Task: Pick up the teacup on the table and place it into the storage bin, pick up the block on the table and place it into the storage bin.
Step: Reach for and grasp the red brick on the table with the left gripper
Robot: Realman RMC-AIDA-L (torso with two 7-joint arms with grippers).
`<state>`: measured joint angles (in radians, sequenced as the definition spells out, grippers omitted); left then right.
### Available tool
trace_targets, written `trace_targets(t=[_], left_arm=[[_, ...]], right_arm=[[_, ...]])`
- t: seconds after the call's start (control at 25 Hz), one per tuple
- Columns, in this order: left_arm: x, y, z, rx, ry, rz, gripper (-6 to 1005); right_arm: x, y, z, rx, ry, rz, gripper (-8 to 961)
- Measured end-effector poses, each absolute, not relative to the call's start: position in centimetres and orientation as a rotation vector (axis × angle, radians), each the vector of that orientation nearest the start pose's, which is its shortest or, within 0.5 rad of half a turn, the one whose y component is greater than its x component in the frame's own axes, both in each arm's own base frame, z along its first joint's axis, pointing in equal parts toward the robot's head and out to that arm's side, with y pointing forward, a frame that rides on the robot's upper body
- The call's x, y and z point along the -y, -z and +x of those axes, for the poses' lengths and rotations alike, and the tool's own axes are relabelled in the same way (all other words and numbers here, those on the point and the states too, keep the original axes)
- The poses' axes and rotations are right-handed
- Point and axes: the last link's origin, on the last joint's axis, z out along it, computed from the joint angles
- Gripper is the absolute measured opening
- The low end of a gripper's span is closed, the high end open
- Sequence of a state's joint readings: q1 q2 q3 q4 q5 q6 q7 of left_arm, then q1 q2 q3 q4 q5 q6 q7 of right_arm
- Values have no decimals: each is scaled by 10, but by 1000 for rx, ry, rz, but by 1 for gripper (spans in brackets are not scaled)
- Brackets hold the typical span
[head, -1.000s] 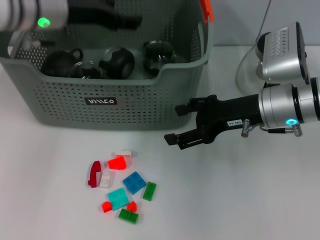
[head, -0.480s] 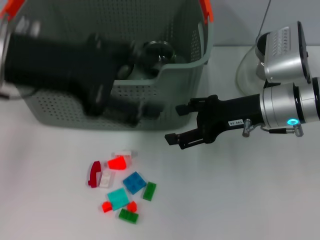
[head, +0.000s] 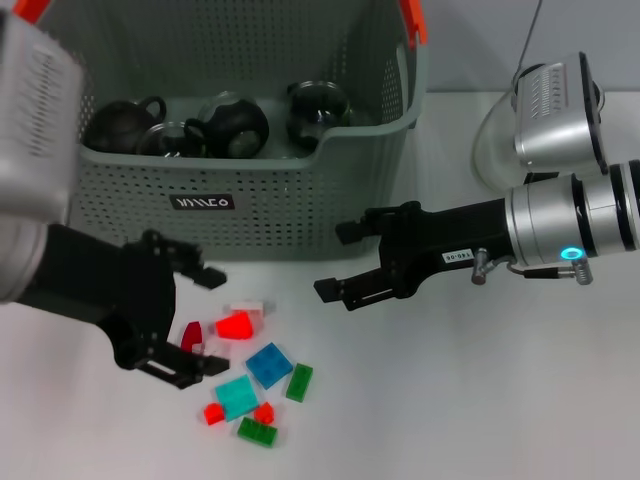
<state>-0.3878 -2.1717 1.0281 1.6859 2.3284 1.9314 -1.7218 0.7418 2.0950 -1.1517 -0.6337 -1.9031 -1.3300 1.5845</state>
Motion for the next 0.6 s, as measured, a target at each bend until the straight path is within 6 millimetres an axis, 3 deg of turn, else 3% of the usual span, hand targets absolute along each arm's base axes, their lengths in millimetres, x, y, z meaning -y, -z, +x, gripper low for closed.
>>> trace_targets(t=[0.36,0.6], left_arm=[[-313,-27,-204,198,-455,-2947,847],[-320,-11,-203,184,-661,-2891,847]], right_arm=[[-366,68,179,-540,-438,-2983,945],[-367,69,182,-558,-429,-2968,945]])
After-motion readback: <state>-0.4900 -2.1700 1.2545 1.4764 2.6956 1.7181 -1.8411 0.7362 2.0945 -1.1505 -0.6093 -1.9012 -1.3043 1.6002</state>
